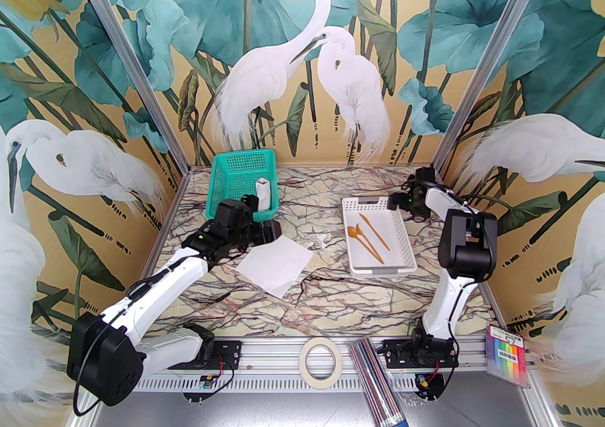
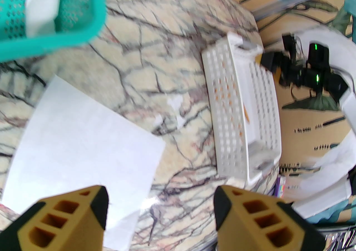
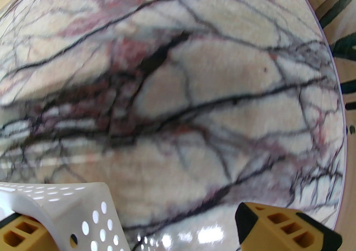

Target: Place the utensils on the paper napkin and roll it up

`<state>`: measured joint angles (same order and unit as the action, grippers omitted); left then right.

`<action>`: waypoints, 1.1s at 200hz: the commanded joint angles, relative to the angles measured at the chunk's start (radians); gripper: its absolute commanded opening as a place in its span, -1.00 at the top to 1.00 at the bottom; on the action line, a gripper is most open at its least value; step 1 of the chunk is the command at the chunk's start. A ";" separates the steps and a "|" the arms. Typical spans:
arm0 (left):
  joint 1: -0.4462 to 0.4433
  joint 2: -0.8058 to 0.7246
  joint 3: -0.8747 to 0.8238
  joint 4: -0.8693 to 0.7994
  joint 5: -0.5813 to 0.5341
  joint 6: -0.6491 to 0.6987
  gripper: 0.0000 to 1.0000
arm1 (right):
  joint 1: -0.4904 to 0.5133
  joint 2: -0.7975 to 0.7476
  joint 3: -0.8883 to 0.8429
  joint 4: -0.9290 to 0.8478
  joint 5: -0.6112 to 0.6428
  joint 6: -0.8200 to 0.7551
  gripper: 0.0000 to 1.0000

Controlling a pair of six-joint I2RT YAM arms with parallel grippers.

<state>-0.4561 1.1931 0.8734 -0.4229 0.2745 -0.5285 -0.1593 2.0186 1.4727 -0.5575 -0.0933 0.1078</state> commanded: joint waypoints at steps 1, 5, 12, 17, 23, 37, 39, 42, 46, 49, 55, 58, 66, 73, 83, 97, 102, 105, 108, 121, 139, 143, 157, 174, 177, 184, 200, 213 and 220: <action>-0.045 0.025 -0.028 0.014 -0.035 -0.049 -0.36 | -0.005 0.007 0.035 -0.021 -0.005 0.005 -0.99; -0.053 0.031 -0.032 0.021 -0.035 -0.056 -0.36 | -0.004 0.001 0.031 -0.018 -0.006 0.008 -0.98; -0.067 0.040 -0.038 0.037 -0.036 -0.065 -0.35 | -0.005 -0.016 0.019 -0.007 -0.014 0.015 -0.98; -0.075 0.051 -0.041 0.050 -0.037 -0.069 -0.35 | -0.005 -0.027 0.010 0.000 -0.020 0.018 -0.99; -0.083 0.061 -0.043 0.061 -0.037 -0.071 -0.35 | -0.004 -0.042 0.002 0.006 -0.027 0.025 -0.98; -0.099 0.080 -0.045 0.083 -0.043 -0.079 -0.35 | -0.005 -0.072 -0.020 0.009 -0.049 0.027 -0.98; -0.100 0.083 -0.046 0.086 -0.043 -0.079 -0.35 | -0.005 -0.077 -0.023 0.009 -0.050 0.026 -0.98; -0.101 0.086 -0.046 0.092 -0.042 -0.081 -0.35 | -0.005 -0.083 -0.028 0.010 -0.053 0.027 -0.98; -0.103 0.089 -0.048 0.099 -0.043 -0.082 -0.35 | -0.004 -0.091 -0.035 0.010 -0.060 0.027 -0.98; -0.105 0.093 -0.049 0.105 -0.042 -0.084 -0.35 | -0.005 -0.098 -0.039 0.010 -0.064 0.028 -0.98; -0.105 0.098 -0.052 0.117 -0.036 -0.089 -0.35 | -0.005 -0.110 -0.047 0.010 -0.072 0.026 -0.98; -0.107 0.101 -0.051 0.122 -0.031 -0.092 -0.36 | -0.005 -0.119 -0.055 0.010 -0.074 0.026 -0.98; -0.109 0.113 -0.053 0.138 -0.020 -0.096 -0.35 | -0.005 -0.141 -0.066 0.008 -0.080 0.027 -0.98; -0.115 0.126 -0.053 0.148 -0.012 -0.102 -0.34 | -0.005 -0.163 -0.080 0.007 -0.087 0.029 -0.98; -0.128 0.146 -0.053 0.163 -0.006 -0.106 -0.33 | -0.005 -0.202 -0.107 0.011 -0.092 0.037 -0.98; -0.145 0.180 -0.051 0.186 -0.003 -0.112 -0.32 | -0.005 -0.274 -0.155 0.021 -0.098 0.050 -0.98; -0.152 0.191 -0.051 0.195 -0.001 -0.115 -0.32 | -0.005 -0.302 -0.175 0.026 -0.098 0.057 -0.98; -0.154 0.198 -0.050 0.201 0.001 -0.118 -0.32 | -0.004 -0.319 -0.186 0.029 -0.100 0.060 -0.98; -0.158 0.206 -0.048 0.207 0.002 -0.118 -0.32 | -0.005 -0.337 -0.198 0.031 -0.103 0.064 -0.98; -0.173 0.236 -0.037 0.221 -0.005 -0.120 -0.32 | -0.005 -0.416 -0.249 0.043 -0.115 0.082 -0.98; -0.193 0.277 -0.018 0.227 -0.020 -0.118 -0.32 | -0.003 -0.529 -0.313 0.058 -0.155 0.118 -0.98; -0.197 0.288 -0.013 0.228 -0.023 -0.117 -0.32 | -0.002 -0.551 -0.325 0.062 -0.168 0.127 -0.98; -0.207 0.322 0.000 0.232 -0.035 -0.111 -0.32 | -0.002 -0.632 -0.367 0.074 -0.228 0.155 -0.98; -0.210 0.364 0.011 0.243 -0.035 -0.111 -0.32 | 0.000 -0.712 -0.398 0.064 -0.286 0.185 -0.98; -0.211 0.372 0.015 0.243 -0.035 -0.111 -0.32 | 0.000 -0.722 -0.403 0.058 -0.292 0.191 -0.98; -0.211 0.390 0.023 0.239 -0.039 -0.108 -0.32 | 0.002 -0.755 -0.415 0.049 -0.302 0.200 -0.98; -0.216 0.422 0.040 0.229 -0.056 -0.102 -0.32 | 0.004 -0.824 -0.443 0.025 -0.313 0.213 -0.98; -0.217 0.445 0.056 0.221 -0.068 -0.097 -0.32 | 0.005 -0.873 -0.463 0.008 -0.305 0.216 -0.98; -0.220 0.454 0.064 0.218 -0.070 -0.093 -0.32 | 0.005 -0.895 -0.471 -0.004 -0.294 0.216 -0.98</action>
<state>-0.6636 1.6146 0.8936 -0.2085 0.2409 -0.6357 -0.1581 1.1923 1.0363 -0.5186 -0.3668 0.2863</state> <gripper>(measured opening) 0.661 0.991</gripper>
